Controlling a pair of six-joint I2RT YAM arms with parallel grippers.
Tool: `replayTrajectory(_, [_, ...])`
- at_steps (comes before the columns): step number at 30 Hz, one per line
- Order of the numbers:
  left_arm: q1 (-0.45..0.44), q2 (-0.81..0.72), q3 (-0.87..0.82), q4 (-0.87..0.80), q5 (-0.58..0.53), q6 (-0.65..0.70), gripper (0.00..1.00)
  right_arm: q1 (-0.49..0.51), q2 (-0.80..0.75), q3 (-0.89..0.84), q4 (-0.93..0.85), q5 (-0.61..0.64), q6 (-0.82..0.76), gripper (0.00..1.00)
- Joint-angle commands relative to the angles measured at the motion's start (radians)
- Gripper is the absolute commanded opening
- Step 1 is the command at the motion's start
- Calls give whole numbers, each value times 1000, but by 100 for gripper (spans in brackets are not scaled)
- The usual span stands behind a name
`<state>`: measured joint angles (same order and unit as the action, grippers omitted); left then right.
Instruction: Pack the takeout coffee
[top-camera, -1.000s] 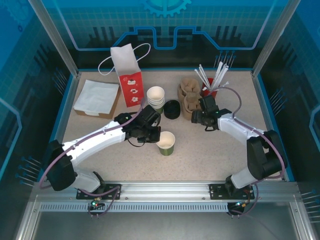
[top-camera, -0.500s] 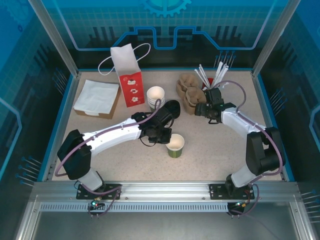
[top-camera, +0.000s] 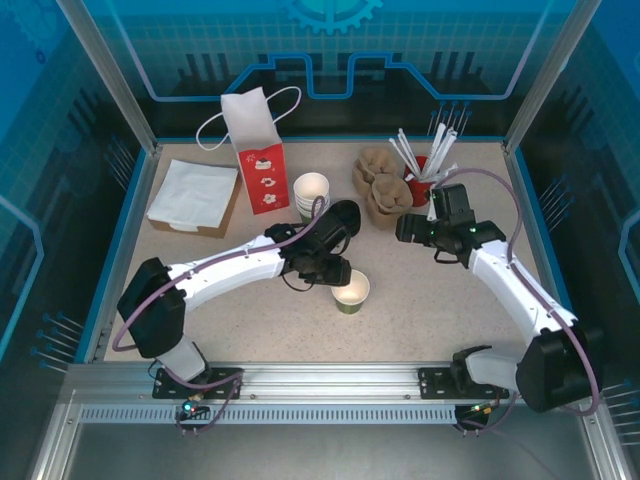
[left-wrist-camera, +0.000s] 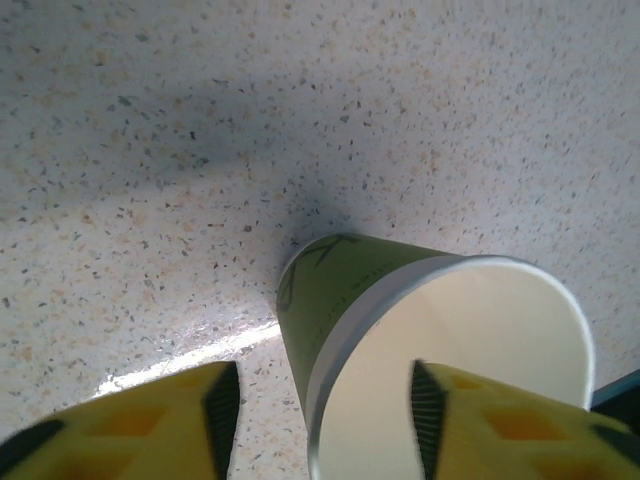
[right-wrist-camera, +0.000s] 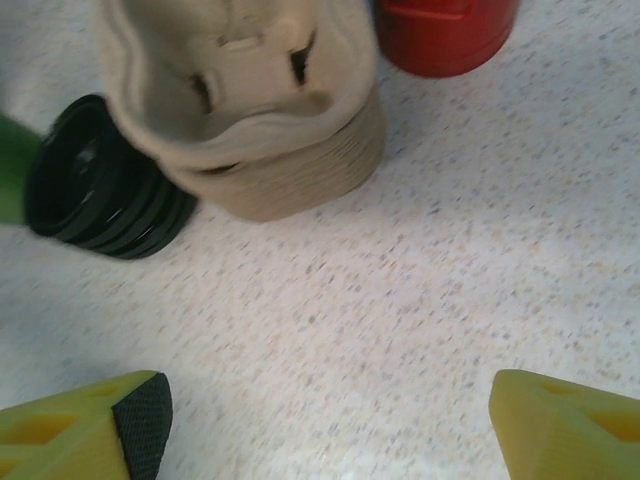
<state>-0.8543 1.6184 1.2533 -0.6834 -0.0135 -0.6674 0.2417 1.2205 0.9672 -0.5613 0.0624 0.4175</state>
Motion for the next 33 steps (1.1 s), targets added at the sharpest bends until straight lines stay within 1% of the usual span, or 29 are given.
replayTrajectory(1, [-9,-99,9,-12,-74,19,59,14,-14,87,-123,-142,5,82])
replayTrajectory(6, [-8,-242,-46,17,-215,37,72,103,40,208,-164,-192,81,80])
replayTrajectory(7, [-8,-269,-58,23,-245,43,76,120,57,230,-165,-193,99,80])
replayTrajectory(9, [-7,-328,-85,33,-320,65,84,166,106,291,-180,-164,143,82])
replayTrajectory(11, [-8,-383,-112,47,-378,95,87,208,164,365,-210,-132,156,83])
replayTrajectory(14, [-6,-471,-162,82,-437,154,94,259,265,480,-280,-68,145,84])
replayTrajectory(16, [-6,-531,-200,101,-476,181,99,279,326,540,-315,-52,139,84])
replayTrajectory(20, [-7,-654,-282,134,-524,207,99,296,452,655,-374,-41,136,76])
replayTrajectory(22, [-5,-703,-321,147,-528,207,99,302,509,703,-408,-4,138,75])
replayTrajectory(24, [-3,-742,-348,149,-530,201,99,306,564,751,-437,34,135,70])
replayTrajectory(28, [-2,-789,-371,115,-555,200,99,315,672,838,-477,95,135,59])
replayTrajectory(33, [0,-810,-364,76,-590,241,99,327,785,943,-523,157,139,54])
